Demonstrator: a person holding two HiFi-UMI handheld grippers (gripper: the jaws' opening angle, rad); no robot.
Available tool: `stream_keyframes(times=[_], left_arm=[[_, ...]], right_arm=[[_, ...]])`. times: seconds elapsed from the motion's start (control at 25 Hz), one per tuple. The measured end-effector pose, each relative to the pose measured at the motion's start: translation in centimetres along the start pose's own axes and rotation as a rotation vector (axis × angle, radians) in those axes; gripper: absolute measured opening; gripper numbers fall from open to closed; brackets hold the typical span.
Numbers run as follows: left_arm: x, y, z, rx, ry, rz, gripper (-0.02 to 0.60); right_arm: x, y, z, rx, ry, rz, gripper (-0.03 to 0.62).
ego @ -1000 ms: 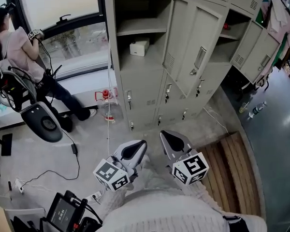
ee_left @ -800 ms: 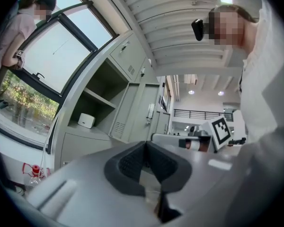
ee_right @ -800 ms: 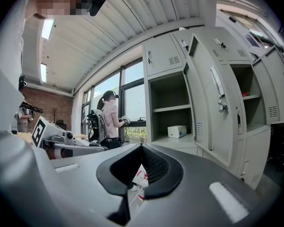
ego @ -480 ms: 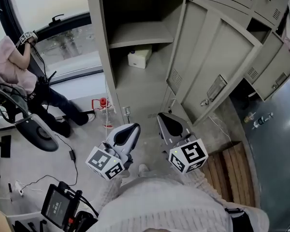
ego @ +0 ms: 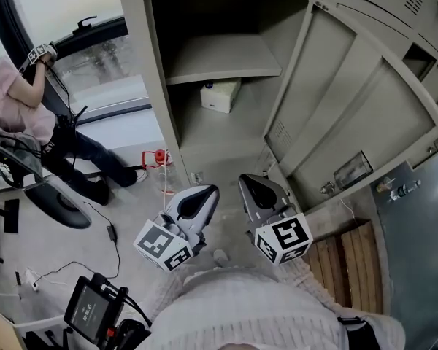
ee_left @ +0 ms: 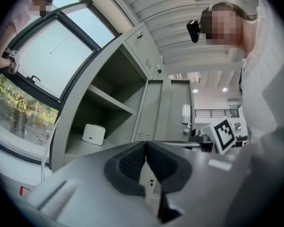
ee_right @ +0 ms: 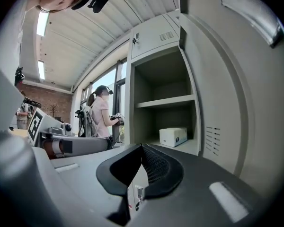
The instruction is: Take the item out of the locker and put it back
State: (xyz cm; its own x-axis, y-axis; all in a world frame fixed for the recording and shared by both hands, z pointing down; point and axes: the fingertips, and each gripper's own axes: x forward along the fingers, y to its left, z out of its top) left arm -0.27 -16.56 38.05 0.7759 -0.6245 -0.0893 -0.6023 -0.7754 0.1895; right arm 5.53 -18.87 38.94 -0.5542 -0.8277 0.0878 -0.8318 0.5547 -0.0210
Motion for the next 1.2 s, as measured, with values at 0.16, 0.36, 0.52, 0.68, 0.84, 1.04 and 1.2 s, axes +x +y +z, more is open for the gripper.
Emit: stream_keyframes(times=[0.16, 0.36, 0.52, 0.68, 0.84, 1.04, 1.2], left_arm=[[0.2, 1.3, 0.0, -0.019, 0.016, 0.001, 0.008], [0.6, 3.5, 1.2, -0.014, 0.025, -0.004, 0.008], [1.1, 4.5, 1.1, -0.015, 0.041, -0.024, 0.008], [1.5, 5.1, 1.0, -0.007, 0.059, -0.048, 0.008], [2.0, 5.8, 0.8, -0.007, 0.063, -0.055, 0.008], [3.0, 7.7, 1.2, 0.02, 0.057, 0.015, 0.008], [3.9, 9.3, 1.5, 0.069, 0.051, 0.099, 0.009]], right_arm=[[1.8, -0.2, -0.1, 0.018, 0.019, -0.015, -0.002], [4.3, -0.6, 1.0, 0.012, 0.006, -0.036, -0.002], [6.1, -1.1, 0.5, 0.014, 0.012, -0.061, 0.019], [8.1, -1.1, -0.2, 0.007, 0.03, -0.075, 0.048], [9.9, -2.1, 0.1, -0.003, 0.034, -0.106, 0.077], [12.0, -3.5, 0.5, -0.011, 0.031, -0.144, 0.103], [13.6, -4.8, 0.6, -0.021, 0.035, -0.176, 0.114]])
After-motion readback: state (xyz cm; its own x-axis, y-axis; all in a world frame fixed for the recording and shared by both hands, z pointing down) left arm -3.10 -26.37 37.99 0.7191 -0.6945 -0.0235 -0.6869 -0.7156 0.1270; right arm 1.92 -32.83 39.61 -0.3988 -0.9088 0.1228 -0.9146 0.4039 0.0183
